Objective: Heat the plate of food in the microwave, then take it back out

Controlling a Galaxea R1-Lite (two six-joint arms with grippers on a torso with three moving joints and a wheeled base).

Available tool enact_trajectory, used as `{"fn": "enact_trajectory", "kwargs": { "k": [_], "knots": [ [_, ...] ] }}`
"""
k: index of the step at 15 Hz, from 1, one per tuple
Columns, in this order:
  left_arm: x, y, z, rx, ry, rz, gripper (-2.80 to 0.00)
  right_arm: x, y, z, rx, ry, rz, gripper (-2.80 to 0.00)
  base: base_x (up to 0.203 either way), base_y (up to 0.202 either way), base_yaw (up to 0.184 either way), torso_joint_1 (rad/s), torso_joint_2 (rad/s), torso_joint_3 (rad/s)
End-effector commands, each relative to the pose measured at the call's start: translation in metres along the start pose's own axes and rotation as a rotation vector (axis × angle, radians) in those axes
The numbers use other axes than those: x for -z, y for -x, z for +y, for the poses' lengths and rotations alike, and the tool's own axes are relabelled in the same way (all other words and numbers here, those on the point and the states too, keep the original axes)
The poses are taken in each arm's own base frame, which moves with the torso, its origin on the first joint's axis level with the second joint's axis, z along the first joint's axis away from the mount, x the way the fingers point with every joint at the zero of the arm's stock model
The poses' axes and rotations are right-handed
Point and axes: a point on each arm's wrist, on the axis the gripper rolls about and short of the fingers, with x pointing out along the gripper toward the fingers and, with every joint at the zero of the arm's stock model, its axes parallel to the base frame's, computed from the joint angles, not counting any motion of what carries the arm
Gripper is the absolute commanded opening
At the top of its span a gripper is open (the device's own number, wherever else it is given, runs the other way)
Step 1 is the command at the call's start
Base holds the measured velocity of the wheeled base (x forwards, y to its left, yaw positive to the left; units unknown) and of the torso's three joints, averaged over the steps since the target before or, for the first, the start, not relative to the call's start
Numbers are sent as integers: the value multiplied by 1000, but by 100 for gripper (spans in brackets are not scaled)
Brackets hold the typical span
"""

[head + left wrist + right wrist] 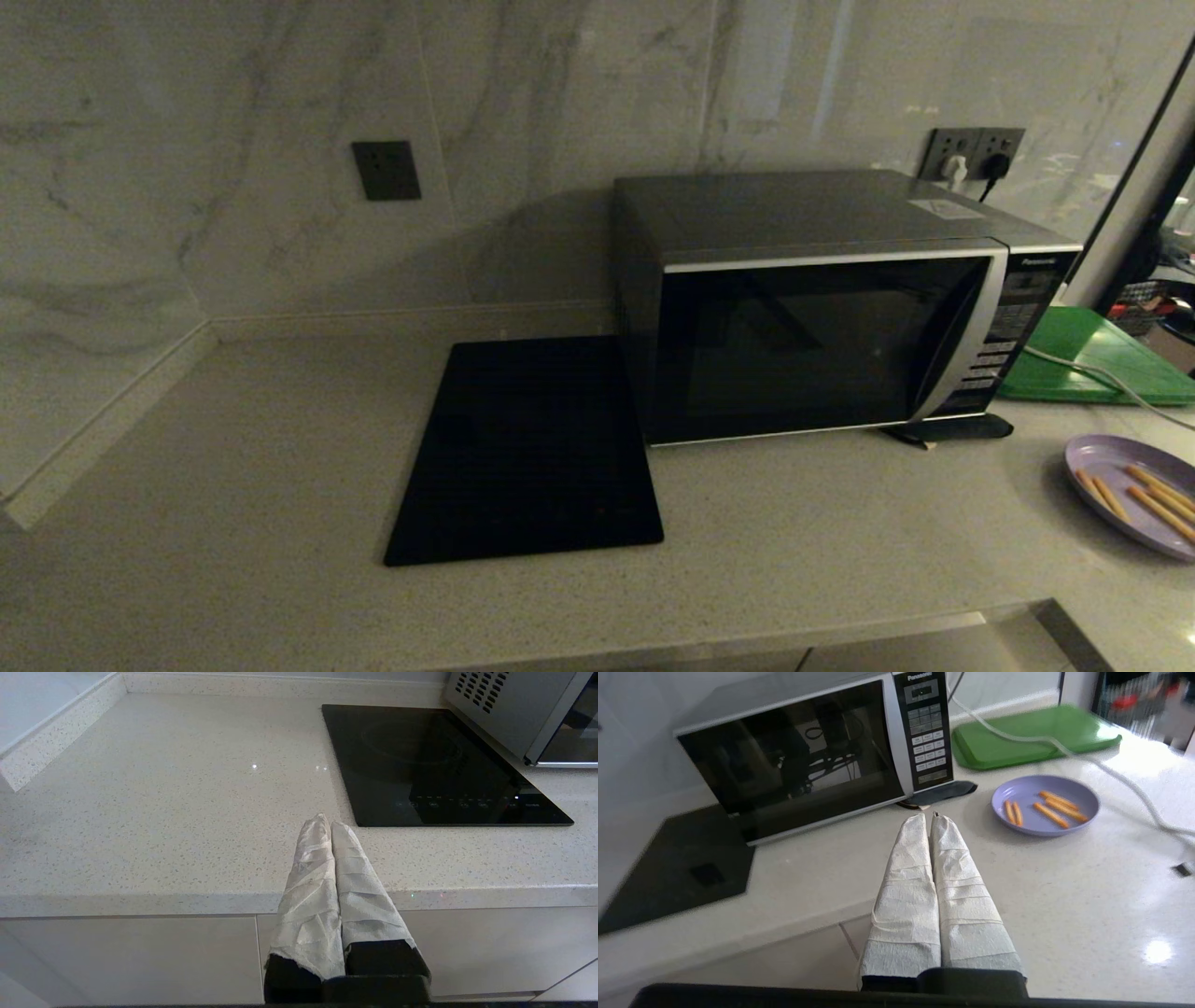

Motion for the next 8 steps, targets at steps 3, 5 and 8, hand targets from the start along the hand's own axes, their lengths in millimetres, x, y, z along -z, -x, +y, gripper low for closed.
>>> {"fn": "enact_trajectory", "kwargs": {
  "k": [3,5,8],
  "knots": [
    [0,0,0,-2,1,1,-280,42,-13,-7,16,23,104,-280,0,0,0,0,0,0],
    [0,0,0,-2,1,1,-280,74,-39,-10,40,41,211,-280,0,0,0,0,0,0],
    [0,0,0,-2,1,1,-280,122,-76,-14,39,75,220,-280,0,0,0,0,0,0]
  ]
}}
